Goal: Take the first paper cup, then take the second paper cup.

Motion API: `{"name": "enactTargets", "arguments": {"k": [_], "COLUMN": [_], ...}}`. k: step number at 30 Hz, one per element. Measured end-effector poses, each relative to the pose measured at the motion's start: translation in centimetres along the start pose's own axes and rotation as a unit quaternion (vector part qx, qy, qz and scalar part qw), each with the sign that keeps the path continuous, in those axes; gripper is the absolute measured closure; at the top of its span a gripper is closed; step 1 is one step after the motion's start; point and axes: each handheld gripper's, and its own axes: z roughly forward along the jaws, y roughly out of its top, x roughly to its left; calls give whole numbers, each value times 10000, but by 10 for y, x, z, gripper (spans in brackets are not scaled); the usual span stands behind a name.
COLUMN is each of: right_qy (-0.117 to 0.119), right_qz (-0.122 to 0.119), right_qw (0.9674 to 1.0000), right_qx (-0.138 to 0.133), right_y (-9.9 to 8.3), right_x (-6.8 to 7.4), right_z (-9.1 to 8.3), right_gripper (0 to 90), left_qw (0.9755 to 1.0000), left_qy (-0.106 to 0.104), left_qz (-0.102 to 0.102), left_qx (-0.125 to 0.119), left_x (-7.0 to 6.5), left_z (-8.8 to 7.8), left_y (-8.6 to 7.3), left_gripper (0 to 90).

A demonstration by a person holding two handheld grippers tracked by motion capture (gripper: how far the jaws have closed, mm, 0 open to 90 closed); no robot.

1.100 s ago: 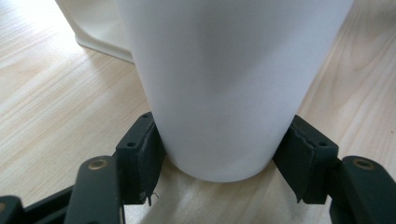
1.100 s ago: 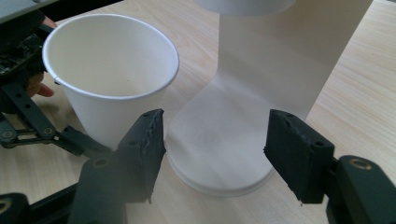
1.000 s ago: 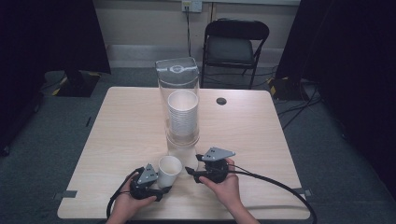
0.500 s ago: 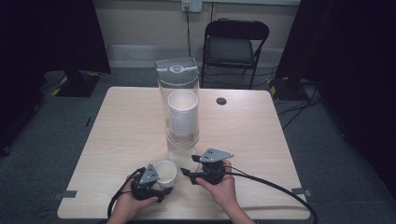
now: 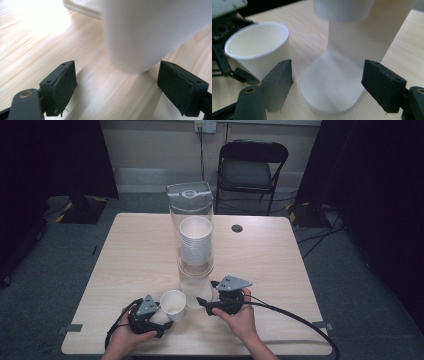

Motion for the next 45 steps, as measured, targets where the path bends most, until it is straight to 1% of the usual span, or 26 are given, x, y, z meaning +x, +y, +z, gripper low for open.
{"name": "enactTargets", "arguments": {"k": [1,2,3,4,5,8,9,10,11,12,13,14,16,18,20,21,22,26,28,30,31,32,34,38,40,45], "right_qy": [-28,13,32,-22,-41,-97,-87,-61,-67,-89,-105,-86,-147,-93,-9,-12,-30,20,91,70,40,-17,-37,-66,-18,50], "right_qz": [47,110,193,209,234,259,246,105,-82,-248,-350,-353,-311,-247,-146,-126,-51,144,104,-144,-217,-208,-104,-199,-148,-122], "right_qw": [9999,9998,9996,9994,9991,9981,9987,9995,9997,9994,9991,9990,9990,9993,9991,9990,9987,9979,9980,9985,9985,9986,9985,9982,9983,9983], "right_qx": [-85,-173,-226,-281,-348,-552,-447,-281,-206,-212,-211,-257,-269,-252,-385,-439,-512,-630,-624,-516,-502,-491,-531,-567,-555,-575], "right_y": [2,3,5,7,8,14,17,21,25,27,29,29,29,29,29,30,30,33,36,41,43,46,46,47,46,44], "right_x": [-1,-3,-5,-7,-9,-15,-16,-15,-13,-9,-7,-5,-6,-8,-8,-9,-10,-15,-16,-11,-8,-6,-6,-9,-11,-12], "right_z": [0,1,1,1,2,1,2,4,5,5,5,5,5,7,10,11,12,15,17,20,22,23,25,25,25,24], "right_gripper": [224,229,228,221,219,219,200,196,205,207,211,216,199,211,232,237,238,258,261,267,247,239,263,328,336,349], "left_qw": [10000,10000,10000,10000,10000,10000,10000,10000,10000,10000,10000,10000,10000,10000,10000,10000,10000,10000,10000,10000,10000,10000,10000,10000,10000,10000], "left_qy": [42,37,62,53,45,4,21,4,-26,-32,-35,-38,-35,-31,-27,-21,-19,-29,-30,-31,-31,-28,-25,-24,-27,-25], "left_qz": [-22,-41,14,7,-54,3,83,86,0,20,19,19,21,19,7,-9,-9,-9,-7,-8,-9,-6,-10,-15,-9,-10], "left_qx": [10,-24,-6,3,-25,1,-10,-10,-48,-37,-38,-39,-37,-15,-14,-34,-31,-32,-31,-33,-32,-29,-29,-23,-28,-27], "left_x": [2,4,6,7,7,9,11,11,10,11,11,11,11,10,10,10,10,10,10,10,10,10,10,10,10,10], "left_z": [-1,-2,-3,-4,-4,-8,-9,-9,-9,-9,-9,-9,-9,-9,-9,-9,-9,-9,-9,-9,-9,-9,-9,-9,-9,-9], "left_y": [-1,-2,-3,-4,-5,-7,-8,-8,-9,-9,-9,-9,-9,-9,-9,-10,-10,-10,-9,-10,-10,-9,-10,-10,-10,-10], "left_gripper": [151,150,150,150,150,150,149,149,149,149,149,149,149,148,148,148,148,146,146,146,145,145,146,145,145,145]}}
